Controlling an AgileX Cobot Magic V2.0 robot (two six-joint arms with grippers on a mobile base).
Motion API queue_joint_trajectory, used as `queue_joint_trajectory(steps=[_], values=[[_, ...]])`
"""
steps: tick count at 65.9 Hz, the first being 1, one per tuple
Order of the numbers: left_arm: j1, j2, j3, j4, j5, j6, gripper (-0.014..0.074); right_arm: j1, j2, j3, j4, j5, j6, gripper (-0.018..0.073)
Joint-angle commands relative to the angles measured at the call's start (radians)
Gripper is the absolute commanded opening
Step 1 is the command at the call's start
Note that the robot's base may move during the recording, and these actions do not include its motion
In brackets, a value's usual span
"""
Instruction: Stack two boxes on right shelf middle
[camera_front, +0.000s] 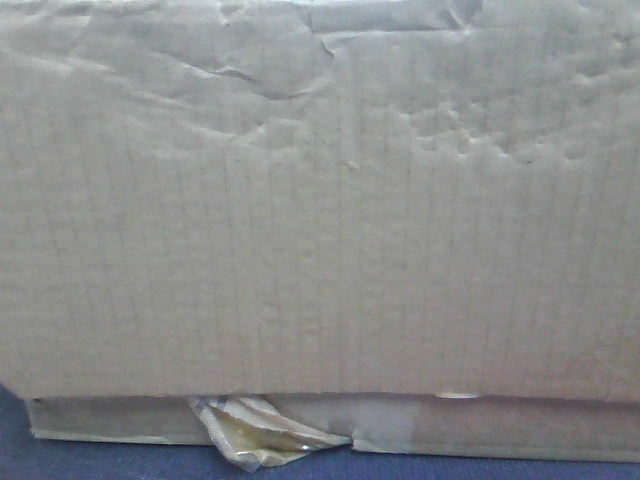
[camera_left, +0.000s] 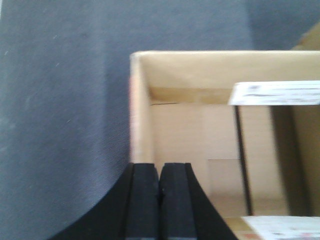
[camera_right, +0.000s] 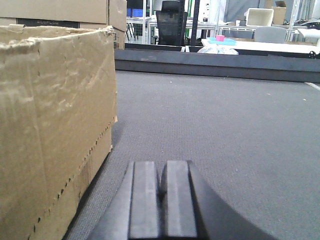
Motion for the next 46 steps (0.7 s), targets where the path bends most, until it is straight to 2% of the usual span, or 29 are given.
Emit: queue_joint_trajectory(steps=[1, 5, 12, 17, 21, 32, 46], values=[[0.022, 0.014, -0.012, -0.035, -0.004, 0.028, -0.0100, -0.004, -0.003, 0.000, 0.005, -0.020, -0.003, -0.0162], [0.022, 0.027, -0.012, -0.028, -0.011, 0.028, -0.0041, -0.004, -0.003, 0.000, 0.005, -0.020, -0.003, -0.0162], [0.020, 0.059, -0.012, -0.028, -0.035, 0.031, 0.0174, -0.004, -0.003, 0.000, 0.005, -0.020, -0.003, -0.0162], [0.020, 0.096, -0.012, -0.028, -0.049, 0.063, 0.0350, -0.004, -0.003, 0.000, 0.005, -0.020, -0.003, -0.0162], [0.020, 0.125, -0.012, -0.026, -0.054, 0.067, 0.0402, -0.004, -0.003, 0.000, 0.005, -0.020, -0.003, -0.0162], [0.020, 0.207, -0.012, -0.037, -0.054, 0.067, 0.0360, -0.004, -0.003, 0.000, 0.005, -0.020, -0.003, -0.0162], [0.020, 0.264, -0.012, -0.035, -0.056, 0.067, 0.0176, -0.004, -0.003, 0.000, 0.005, -0.020, -0.003, -0.0162]])
